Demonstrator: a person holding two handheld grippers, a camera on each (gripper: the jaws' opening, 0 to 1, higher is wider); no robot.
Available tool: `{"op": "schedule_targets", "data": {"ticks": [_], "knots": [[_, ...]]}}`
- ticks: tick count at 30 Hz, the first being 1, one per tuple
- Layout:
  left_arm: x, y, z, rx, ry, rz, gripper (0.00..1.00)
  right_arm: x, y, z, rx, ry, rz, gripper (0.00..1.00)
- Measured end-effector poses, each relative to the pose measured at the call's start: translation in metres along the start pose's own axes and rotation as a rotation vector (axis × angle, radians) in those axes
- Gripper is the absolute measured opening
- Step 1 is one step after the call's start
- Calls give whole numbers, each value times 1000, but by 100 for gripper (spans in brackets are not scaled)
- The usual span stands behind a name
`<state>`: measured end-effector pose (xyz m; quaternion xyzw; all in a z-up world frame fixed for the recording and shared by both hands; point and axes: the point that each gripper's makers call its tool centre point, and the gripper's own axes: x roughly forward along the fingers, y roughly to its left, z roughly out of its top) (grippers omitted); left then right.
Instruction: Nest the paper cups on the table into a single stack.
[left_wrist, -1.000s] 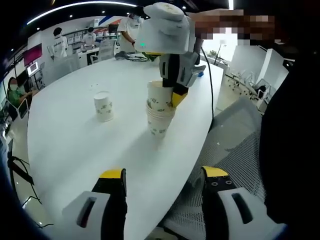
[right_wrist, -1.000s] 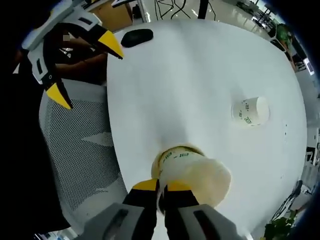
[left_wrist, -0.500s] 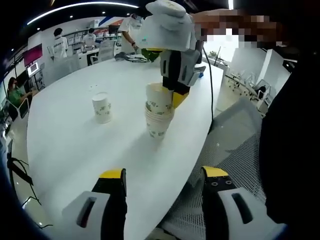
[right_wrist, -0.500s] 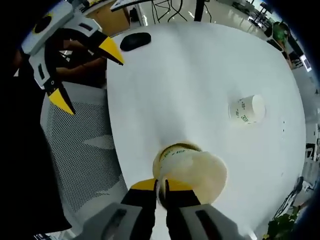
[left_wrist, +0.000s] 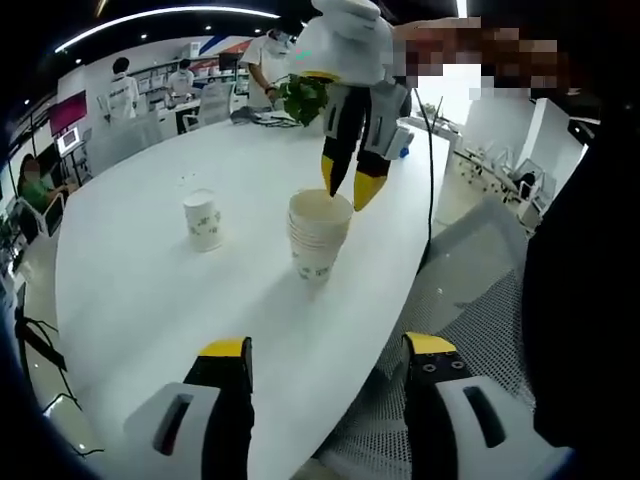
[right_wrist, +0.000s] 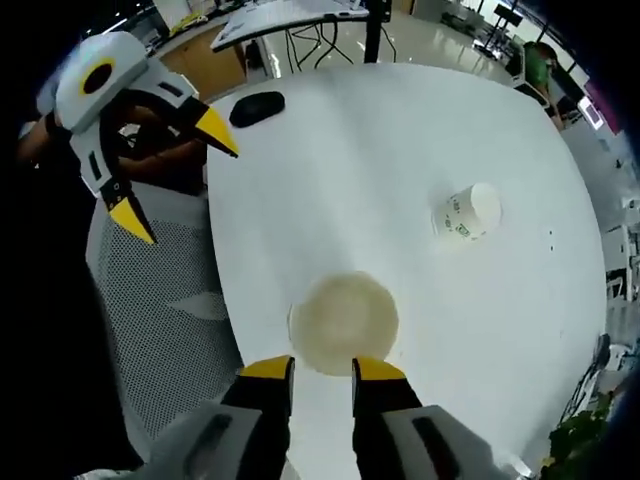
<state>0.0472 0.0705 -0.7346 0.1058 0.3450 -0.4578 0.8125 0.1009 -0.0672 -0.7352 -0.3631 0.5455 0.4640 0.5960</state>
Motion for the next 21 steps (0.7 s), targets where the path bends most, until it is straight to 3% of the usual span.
{"op": "schedule_targets", "data": {"ticks": [21], "knots": [[1, 1, -6, -33, -11, 37, 59, -18, -9, 16, 144, -222, 17, 31]]}}
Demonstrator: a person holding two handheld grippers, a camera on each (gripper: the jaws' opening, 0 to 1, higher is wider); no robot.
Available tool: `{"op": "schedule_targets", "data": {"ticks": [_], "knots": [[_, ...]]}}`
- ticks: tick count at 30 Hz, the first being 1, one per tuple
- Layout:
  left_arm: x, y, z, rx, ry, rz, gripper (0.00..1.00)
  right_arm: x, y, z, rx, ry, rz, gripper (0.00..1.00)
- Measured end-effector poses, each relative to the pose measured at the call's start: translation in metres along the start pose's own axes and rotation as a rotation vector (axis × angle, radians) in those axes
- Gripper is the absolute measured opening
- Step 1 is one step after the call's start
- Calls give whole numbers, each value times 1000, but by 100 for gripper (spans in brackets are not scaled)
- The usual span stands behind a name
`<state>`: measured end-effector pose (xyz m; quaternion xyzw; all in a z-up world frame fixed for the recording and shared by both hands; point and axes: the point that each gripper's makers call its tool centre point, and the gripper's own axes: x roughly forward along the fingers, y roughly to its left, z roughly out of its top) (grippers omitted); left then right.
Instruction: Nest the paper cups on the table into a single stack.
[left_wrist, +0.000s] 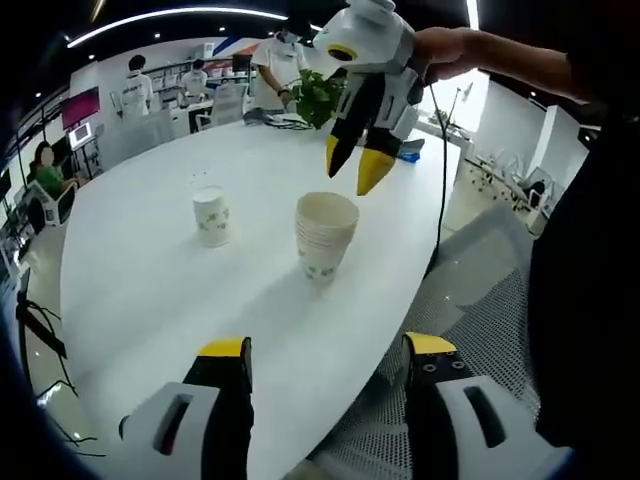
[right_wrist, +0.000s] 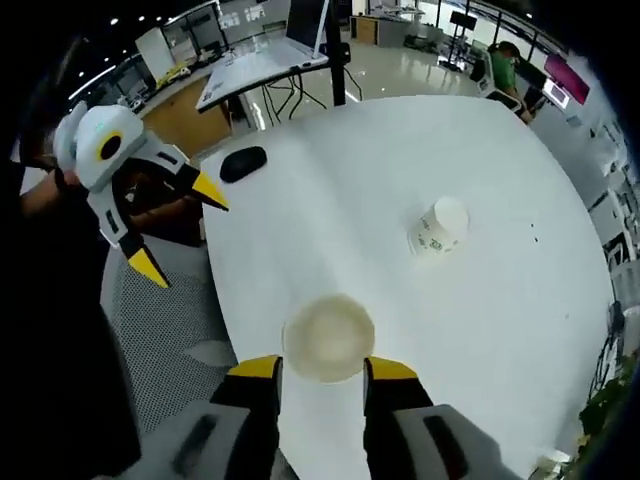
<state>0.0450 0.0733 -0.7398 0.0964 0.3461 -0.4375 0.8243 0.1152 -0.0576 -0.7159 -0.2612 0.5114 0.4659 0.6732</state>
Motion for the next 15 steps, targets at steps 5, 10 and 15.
{"op": "schedule_targets", "data": {"ticks": [5, 10, 15], "knots": [[0, 0, -4, 1, 9, 0, 59, 1, 0, 5, 40, -50, 12, 33], [-2, 3, -8, 0, 17, 2, 59, -1, -4, 9, 66, -95, 8, 35], [-3, 4, -9, 0, 22, 1, 59, -2, -7, 9, 97, -121, -3, 35]]}}
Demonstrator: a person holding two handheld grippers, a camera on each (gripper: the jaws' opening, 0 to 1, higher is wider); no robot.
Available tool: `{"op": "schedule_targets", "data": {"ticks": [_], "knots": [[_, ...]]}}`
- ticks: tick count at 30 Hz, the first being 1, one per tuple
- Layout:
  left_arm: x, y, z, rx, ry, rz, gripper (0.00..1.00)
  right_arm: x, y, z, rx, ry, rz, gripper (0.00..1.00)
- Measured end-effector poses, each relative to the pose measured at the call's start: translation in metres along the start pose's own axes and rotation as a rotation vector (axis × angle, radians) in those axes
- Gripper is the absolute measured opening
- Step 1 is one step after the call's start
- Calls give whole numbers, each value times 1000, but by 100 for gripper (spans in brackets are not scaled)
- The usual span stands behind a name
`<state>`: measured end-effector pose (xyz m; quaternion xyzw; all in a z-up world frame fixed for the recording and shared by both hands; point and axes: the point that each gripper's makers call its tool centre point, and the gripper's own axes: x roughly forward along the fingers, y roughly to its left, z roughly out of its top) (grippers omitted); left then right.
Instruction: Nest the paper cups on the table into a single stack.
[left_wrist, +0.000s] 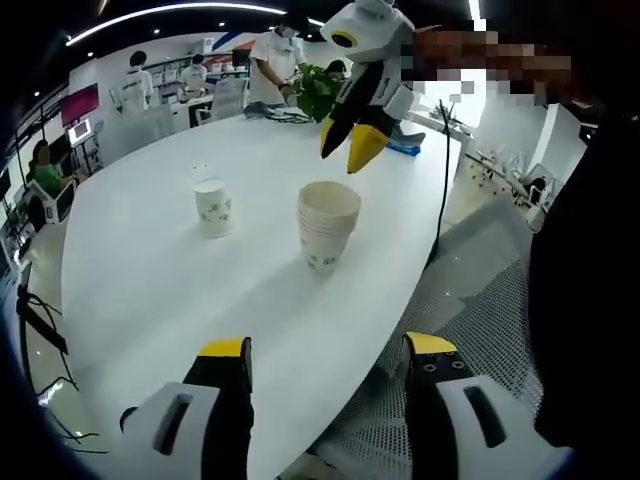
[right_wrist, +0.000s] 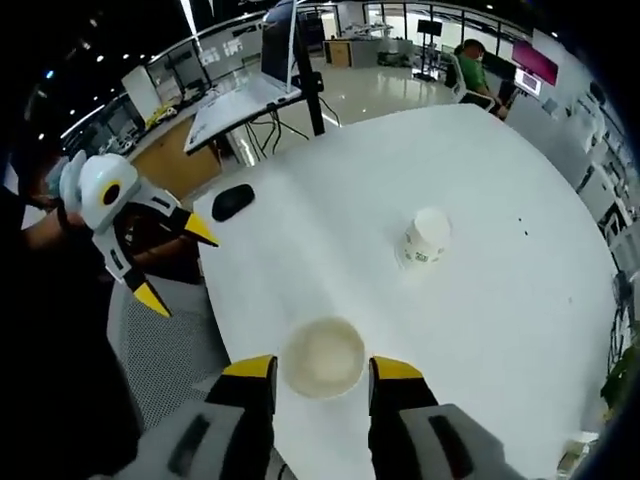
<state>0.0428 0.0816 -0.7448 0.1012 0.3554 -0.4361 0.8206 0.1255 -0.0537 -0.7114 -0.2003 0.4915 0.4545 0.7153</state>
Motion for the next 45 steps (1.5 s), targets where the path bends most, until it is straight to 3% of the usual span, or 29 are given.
{"op": "schedule_targets", "data": {"ticks": [6, 18, 34, 45], "knots": [[0, 2, -3, -3, 7, 0, 59, -1, -16, 7, 39, -36, -25, 35], [-1, 7, -6, -15, 15, 0, 59, 9, -62, 47, 107, -177, -137, 41], [-2, 5, -8, -32, 14, -5, 58, 56, -89, 77, 70, -151, -202, 50], [-3, 6, -5, -54, 3, -5, 58, 88, -116, 93, 131, -157, -262, 54]]}}
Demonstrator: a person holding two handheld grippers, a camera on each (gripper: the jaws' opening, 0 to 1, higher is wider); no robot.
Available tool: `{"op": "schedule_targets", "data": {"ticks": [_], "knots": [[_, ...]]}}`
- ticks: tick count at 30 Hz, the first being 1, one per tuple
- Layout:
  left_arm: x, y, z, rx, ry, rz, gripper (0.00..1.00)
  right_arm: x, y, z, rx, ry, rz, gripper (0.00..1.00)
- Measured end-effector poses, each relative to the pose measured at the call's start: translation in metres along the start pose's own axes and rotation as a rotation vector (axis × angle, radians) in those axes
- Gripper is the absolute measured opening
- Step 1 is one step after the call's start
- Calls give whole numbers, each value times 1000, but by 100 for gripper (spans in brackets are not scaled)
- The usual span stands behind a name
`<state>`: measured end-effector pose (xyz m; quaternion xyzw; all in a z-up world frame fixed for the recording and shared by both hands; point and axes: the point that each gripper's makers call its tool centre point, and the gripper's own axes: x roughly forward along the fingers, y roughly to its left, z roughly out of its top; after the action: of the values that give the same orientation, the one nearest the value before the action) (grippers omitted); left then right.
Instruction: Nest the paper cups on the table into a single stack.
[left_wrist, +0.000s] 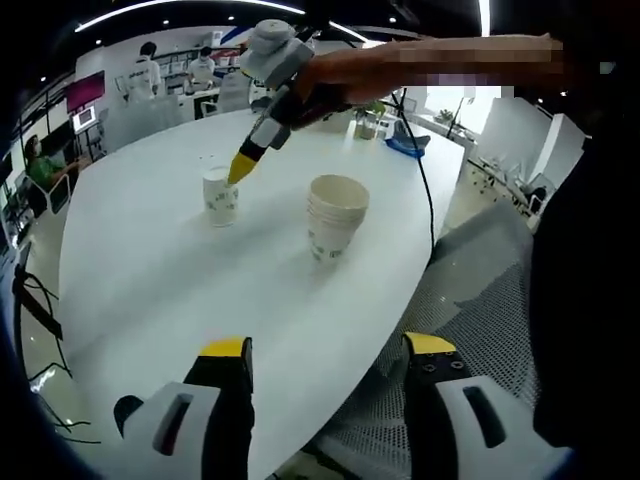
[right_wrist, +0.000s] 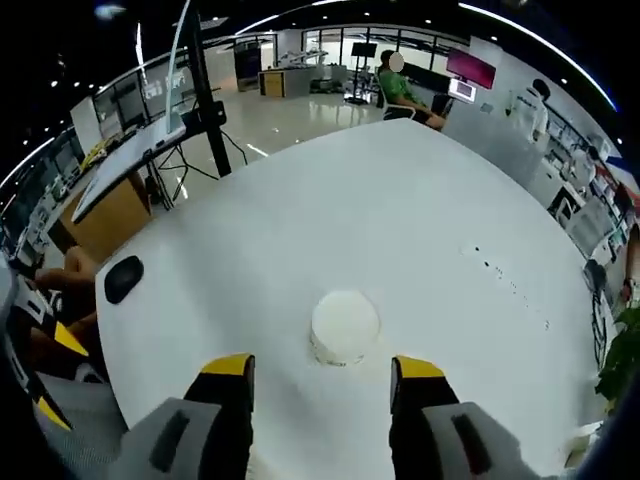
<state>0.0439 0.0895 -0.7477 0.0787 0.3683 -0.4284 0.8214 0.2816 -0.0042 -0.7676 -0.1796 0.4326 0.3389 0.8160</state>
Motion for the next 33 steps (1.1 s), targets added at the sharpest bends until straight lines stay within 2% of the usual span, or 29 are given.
{"op": "schedule_targets", "data": {"ticks": [5, 6, 7, 9, 21, 33], "knots": [[-4, 2, -2, -7, 1, 5, 58, 27, -11, 0, 36, 19, 3, 56], [-4, 3, -2, -9, 2, 7, 58, 30, -11, 2, 41, 14, 4, 56], [-4, 4, -2, -10, 3, 8, 58, 21, -9, 0, 47, 11, 5, 56], [-4, 7, -3, -16, 3, 11, 58, 19, -5, 0, 55, 10, 9, 56], [1, 14, -9, -38, 6, 14, 58, 62, -23, 4, 67, 35, -11, 54], [7, 18, -11, -44, 14, 4, 57, 58, -10, 0, 77, 50, 6, 45]]}}
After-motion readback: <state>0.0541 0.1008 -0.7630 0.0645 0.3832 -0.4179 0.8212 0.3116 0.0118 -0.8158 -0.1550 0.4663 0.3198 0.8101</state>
